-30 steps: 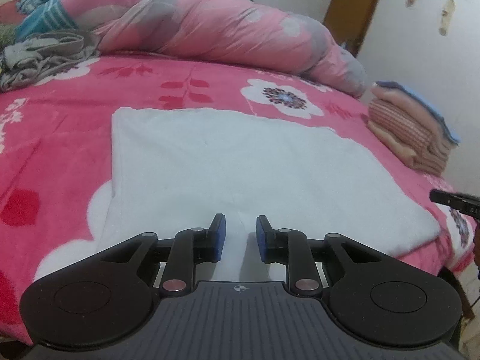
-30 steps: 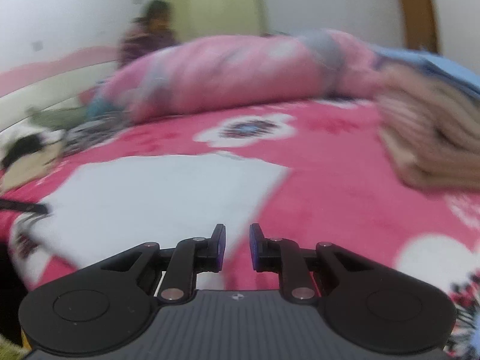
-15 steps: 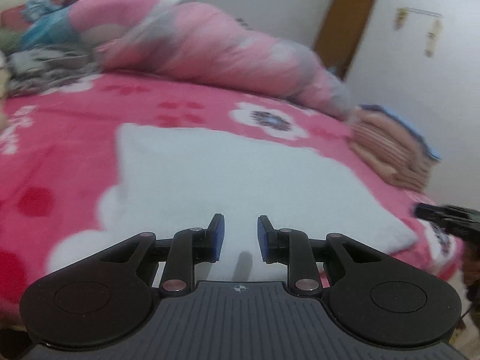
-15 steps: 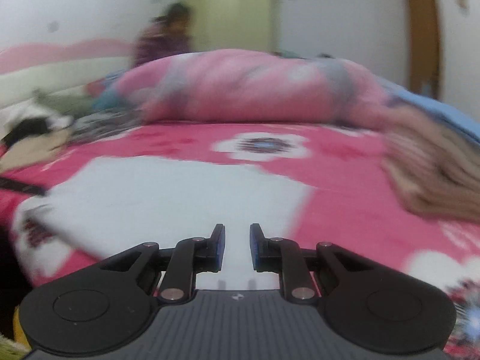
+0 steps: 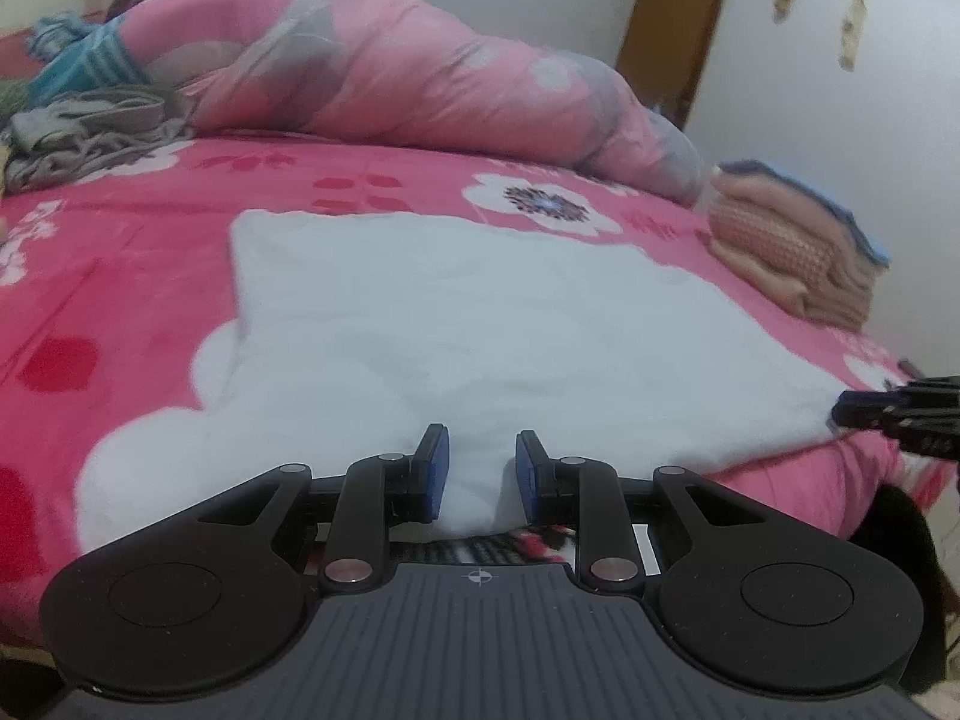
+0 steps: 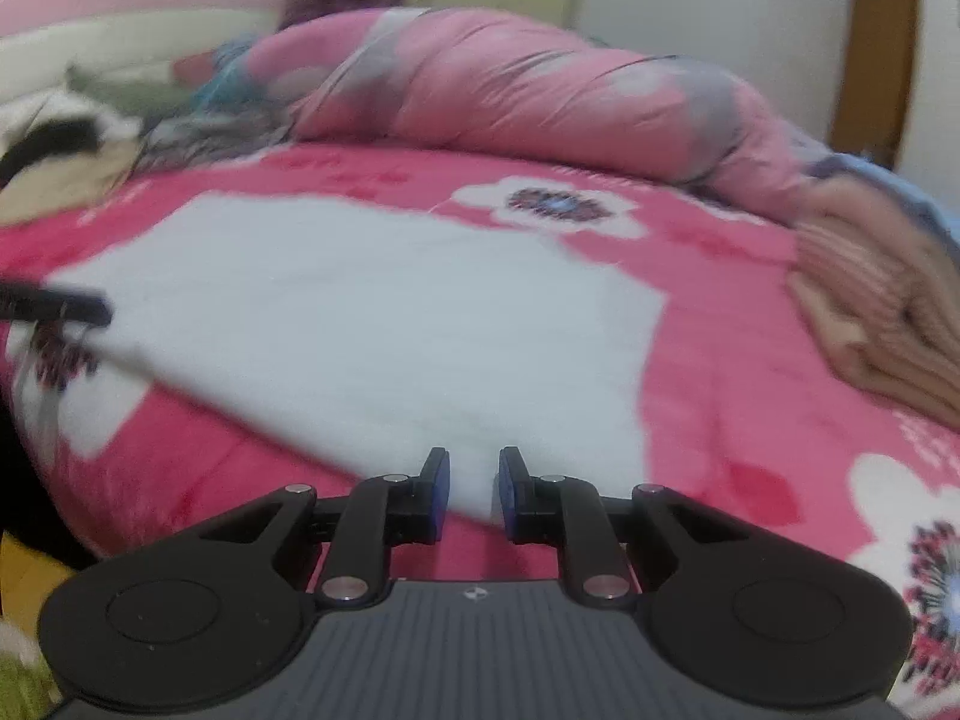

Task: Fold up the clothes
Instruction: 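Raise both open grippers away from the flattened white shirt, then move both open grippers over the white shirt toward its corner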

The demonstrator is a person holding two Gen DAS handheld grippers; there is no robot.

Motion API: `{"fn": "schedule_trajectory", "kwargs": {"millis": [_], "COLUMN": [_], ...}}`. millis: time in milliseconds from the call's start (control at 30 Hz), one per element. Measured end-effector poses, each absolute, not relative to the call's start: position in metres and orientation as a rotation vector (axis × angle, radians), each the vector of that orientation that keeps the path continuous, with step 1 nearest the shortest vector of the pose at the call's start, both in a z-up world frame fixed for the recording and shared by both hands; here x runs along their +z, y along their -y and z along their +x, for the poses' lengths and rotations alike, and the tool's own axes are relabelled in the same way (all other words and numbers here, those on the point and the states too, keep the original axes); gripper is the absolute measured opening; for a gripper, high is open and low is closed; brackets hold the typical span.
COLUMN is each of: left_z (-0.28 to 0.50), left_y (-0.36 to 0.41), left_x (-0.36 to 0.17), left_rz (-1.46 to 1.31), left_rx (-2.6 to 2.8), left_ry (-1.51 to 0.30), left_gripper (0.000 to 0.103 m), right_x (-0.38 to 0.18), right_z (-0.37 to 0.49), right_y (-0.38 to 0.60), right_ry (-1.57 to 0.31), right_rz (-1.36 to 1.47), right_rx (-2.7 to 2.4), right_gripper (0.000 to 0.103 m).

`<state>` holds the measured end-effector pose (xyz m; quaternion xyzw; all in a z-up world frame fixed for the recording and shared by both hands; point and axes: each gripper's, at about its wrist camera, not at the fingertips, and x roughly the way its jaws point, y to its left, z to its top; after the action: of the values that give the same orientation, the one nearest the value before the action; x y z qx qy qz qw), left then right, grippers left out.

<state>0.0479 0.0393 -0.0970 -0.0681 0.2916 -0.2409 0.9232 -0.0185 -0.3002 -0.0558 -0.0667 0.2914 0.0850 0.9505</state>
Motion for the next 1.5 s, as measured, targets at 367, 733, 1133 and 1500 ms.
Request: {"fn": "schedule_trajectory", "kwargs": {"millis": [367,733,1133,1500], "left_z": [0.035,0.020,0.062,0.089], "left_y": [-0.076,-0.123,-0.036,-0.046], "left_x": [-0.099,-0.081,-0.057,-0.075], "left_rz": [-0.249,-0.345,-0.182,-0.147], "left_rx": [-0.405,-0.266,-0.398,-0.347], "left_ry": [-0.586,-0.589,-0.579,-0.669], "left_gripper": [0.026,0.032,0.033,0.033], "right_x": [-0.078,-0.053,-0.067,-0.059], "right_z": [-0.003,-0.044,-0.001,-0.015], "right_y": [0.260,0.357,0.314,0.383], "right_ry": [-0.595,-0.534,-0.538,-0.571], "right_rz": [-0.073,0.156,0.091,0.069], "right_rx": [0.332,0.043,0.108,-0.224], "right_gripper": [0.018,0.019,0.019,0.019]}}
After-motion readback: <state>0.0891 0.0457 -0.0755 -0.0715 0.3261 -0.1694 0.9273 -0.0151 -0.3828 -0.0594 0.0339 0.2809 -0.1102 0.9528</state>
